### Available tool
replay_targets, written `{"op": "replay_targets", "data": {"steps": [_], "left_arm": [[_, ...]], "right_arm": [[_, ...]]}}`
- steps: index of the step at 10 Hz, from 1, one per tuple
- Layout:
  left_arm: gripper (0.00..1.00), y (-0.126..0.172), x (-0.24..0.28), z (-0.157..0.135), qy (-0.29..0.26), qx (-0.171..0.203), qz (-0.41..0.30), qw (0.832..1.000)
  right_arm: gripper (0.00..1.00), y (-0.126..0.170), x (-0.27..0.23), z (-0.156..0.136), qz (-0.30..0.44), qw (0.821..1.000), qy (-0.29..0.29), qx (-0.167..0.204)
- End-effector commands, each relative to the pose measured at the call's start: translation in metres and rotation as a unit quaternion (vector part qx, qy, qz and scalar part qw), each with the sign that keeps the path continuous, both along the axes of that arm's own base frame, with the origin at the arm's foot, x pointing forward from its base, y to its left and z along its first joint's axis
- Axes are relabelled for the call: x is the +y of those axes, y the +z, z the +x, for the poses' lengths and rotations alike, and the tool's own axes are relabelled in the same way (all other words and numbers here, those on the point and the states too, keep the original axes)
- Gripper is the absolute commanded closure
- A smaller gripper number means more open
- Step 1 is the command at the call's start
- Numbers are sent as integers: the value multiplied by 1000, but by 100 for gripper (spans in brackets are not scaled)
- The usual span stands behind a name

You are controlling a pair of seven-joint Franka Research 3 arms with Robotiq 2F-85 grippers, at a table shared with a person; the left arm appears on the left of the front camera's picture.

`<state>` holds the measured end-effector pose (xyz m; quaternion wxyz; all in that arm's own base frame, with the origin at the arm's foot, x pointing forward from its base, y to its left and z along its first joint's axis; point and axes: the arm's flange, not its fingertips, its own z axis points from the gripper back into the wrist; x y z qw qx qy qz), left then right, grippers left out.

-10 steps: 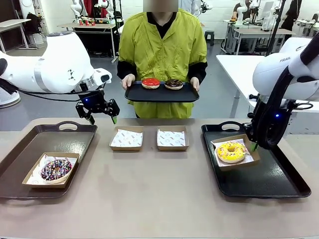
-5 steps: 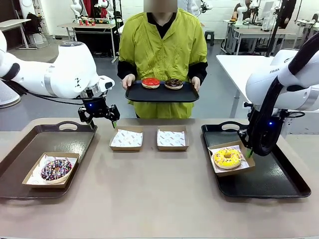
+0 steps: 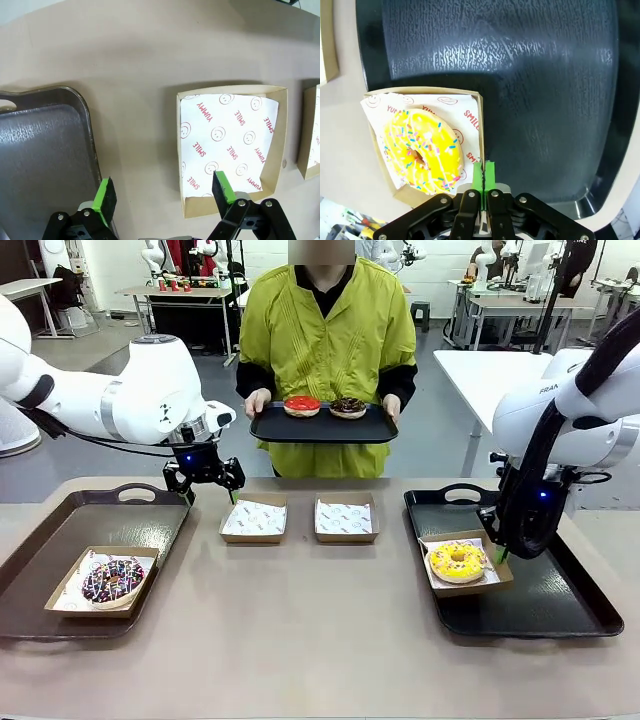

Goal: Individually package the donuts and arrange them on the tray.
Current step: Place the picked Paper togo box on the Handle tray while simultaneously picking up another Paper togo box from the table with the other hand.

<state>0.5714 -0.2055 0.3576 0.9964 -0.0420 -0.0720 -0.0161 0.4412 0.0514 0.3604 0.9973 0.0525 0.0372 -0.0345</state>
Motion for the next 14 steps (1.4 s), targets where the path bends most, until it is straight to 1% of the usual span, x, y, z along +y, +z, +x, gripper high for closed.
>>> {"op": "replay_targets", "data": {"steps": [1,7,8,9,10,11,12,13,14], "left_arm": [[0,0,-9,5,11,4,22,1000],[0,-11,-22,10,14,19,28,999],[0,-14,-21,12,19,26,28,999],[58,-18,-20,14,17,36,21,999],[59,-20,-18,15,20,45,18,999],[100,-21,-18,15,21,47,16,999],[100,-21,-17,16,22,49,14,998],[100,-21,-16,16,23,51,13,998],[84,-21,-16,16,23,52,12,998]], "right_arm": [[99,-5,-8,-5,1,1000,-4,0],[99,-6,-14,-7,7,1000,-2,5],[99,-8,-14,-7,8,1000,-1,8],[62,-8,-15,-8,12,1000,2,10],[42,-9,-15,-8,14,1000,4,11],[5,-9,-15,-8,16,1000,3,12],[0,-9,-15,-8,17,1000,2,12],[0,-9,-15,-8,17,1000,2,13],[0,-9,-14,-8,18,1000,3,13]]}}
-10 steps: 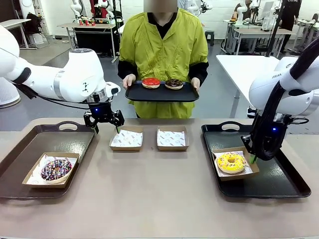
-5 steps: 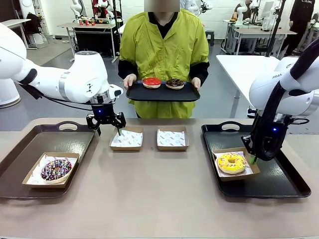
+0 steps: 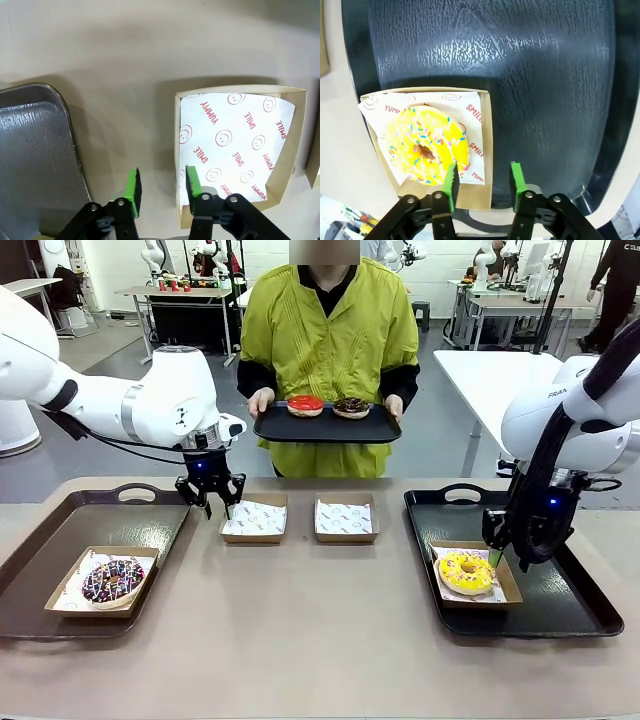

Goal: Individually package the donuts and arrange them on the tray.
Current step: Place the picked Paper togo box on the Handle tray while simultaneously picking up another Paper togo box from the table with the other hand.

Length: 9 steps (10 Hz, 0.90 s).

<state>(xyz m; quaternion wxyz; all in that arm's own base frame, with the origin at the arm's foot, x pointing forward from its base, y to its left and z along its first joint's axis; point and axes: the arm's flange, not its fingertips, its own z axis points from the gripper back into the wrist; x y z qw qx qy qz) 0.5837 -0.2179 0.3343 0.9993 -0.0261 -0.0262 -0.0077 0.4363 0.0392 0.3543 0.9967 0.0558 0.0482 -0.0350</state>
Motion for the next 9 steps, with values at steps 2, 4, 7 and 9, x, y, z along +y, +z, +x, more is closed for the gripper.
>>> {"op": "replay_targets", "data": {"steps": [2,4,7,9], "left_arm": [[100,2,-3,4,16,6,-4,1000],[100,2,-3,3,16,8,-4,1000],[100,3,-3,3,19,8,-4,1000],[100,22,-5,-3,23,5,-4,1000]], "right_arm": [[0,-3,-2,-4,17,1000,2,3],[0,-2,-4,-5,22,1000,-2,3],[0,0,-5,-6,19,1000,-9,7],[0,29,-14,-18,67,998,-2,7]]}}
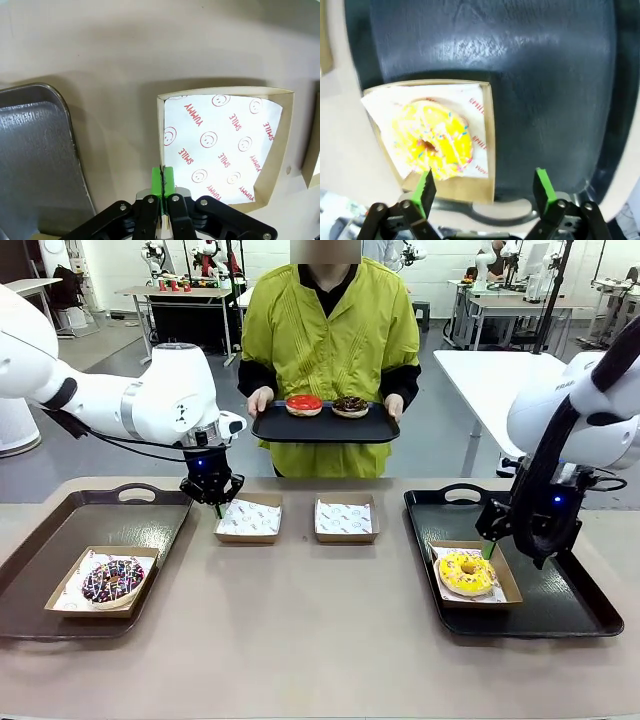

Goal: Individually package the donuts and arrange them on the tray.
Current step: Place the picked Paper togo box on the Handle tray while simultaneously picking up another Paper togo box from the table with the other hand.

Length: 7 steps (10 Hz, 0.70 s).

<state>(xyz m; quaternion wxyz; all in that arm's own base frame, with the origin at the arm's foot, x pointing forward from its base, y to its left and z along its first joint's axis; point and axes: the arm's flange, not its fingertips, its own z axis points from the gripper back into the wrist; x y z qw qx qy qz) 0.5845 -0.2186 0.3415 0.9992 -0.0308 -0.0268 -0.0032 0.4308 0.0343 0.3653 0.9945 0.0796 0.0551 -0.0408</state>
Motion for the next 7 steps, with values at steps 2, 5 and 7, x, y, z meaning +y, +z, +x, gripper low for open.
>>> {"op": "replay_targets", "data": {"steps": [2,5,7], "left_arm": [[100,68,-9,-17,5,-3,-18,1000],[100,143,-21,-35,-6,-33,-19,999],[100,175,-29,-38,-3,-52,-21,998]], "right_arm": [[0,67,-59,-33,216,976,17,-17],[0,95,-147,-62,391,917,-3,-76],[0,88,-187,-78,464,879,-6,-111]]}}
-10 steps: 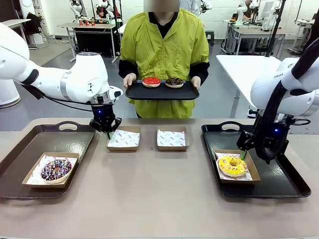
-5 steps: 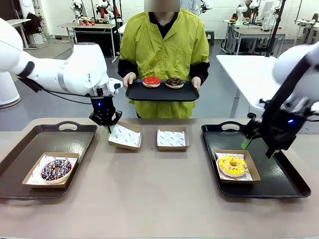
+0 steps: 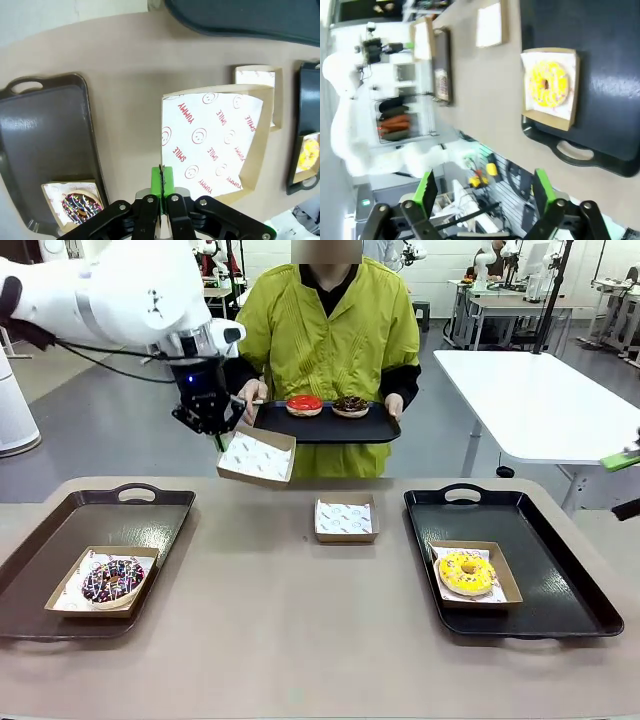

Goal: Individually package the donuts and arrange them on the tray.
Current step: Place the picked Paper togo box on the Handle tray while simultaneously picking up another Paper togo box from the table with the other hand.

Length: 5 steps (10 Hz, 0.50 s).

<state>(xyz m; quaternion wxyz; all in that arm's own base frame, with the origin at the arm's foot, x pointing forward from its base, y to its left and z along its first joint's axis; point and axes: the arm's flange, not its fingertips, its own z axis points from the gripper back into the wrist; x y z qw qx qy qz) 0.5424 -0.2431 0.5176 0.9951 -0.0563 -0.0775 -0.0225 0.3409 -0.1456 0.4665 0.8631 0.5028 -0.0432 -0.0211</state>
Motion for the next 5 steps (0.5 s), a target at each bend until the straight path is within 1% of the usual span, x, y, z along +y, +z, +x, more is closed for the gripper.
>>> {"op": "replay_targets", "data": {"steps": [1,2,3,4,5], "left_arm": [[100,14,-8,7,22,-8,3,1000],[100,18,-9,8,27,-9,4,1000],[100,19,-9,10,30,-10,6,999],[100,19,-4,3,7,-12,-5,1000],[100,19,-4,3,7,-12,-5,1000]], "right_arm": [[0,-22,-26,7,75,997,5,-28],[0,-31,-38,5,94,995,-7,-42],[0,-40,-46,4,106,993,-27,-46],[0,-47,-50,4,112,992,-41,-45],[0,-52,-52,6,112,991,-51,-46]]}}
